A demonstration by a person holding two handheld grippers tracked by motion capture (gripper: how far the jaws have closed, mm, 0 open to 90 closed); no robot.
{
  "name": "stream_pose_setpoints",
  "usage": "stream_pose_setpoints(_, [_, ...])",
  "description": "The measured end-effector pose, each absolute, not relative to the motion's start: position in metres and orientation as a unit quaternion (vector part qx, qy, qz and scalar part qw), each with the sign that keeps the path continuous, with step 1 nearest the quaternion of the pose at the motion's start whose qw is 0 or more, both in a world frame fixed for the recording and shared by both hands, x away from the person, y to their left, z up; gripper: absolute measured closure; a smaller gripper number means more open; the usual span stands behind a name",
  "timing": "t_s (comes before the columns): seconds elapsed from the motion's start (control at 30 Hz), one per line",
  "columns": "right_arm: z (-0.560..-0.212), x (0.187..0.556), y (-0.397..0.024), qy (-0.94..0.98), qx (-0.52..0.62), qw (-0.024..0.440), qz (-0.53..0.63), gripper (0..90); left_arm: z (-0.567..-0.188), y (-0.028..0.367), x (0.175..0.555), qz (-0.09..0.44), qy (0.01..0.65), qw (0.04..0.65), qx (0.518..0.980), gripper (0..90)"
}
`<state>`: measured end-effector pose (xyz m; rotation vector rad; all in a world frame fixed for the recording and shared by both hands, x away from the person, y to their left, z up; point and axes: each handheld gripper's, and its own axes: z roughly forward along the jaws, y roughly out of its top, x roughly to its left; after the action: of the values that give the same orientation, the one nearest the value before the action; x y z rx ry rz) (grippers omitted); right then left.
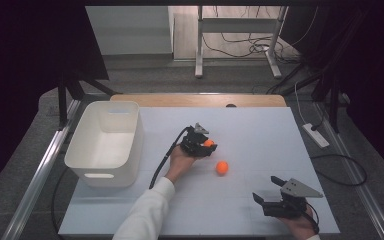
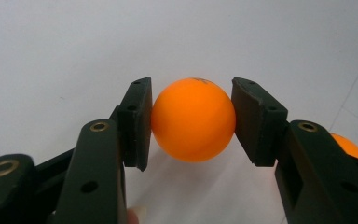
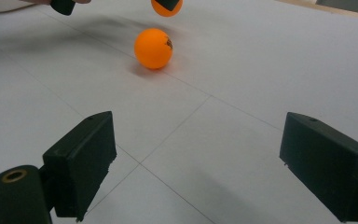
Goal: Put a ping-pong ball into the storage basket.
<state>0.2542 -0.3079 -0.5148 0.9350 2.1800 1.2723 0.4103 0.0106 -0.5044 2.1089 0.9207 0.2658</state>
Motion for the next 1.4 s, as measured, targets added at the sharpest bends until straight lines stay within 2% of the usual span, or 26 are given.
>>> stream_pose_setpoints(1.4, [-0.514,0.254,-0.308,0.787,0.342,0.225,0.461,10.3,-0.465,0.035,0.377,0.129,0.346,0.462,0.806,50.4])
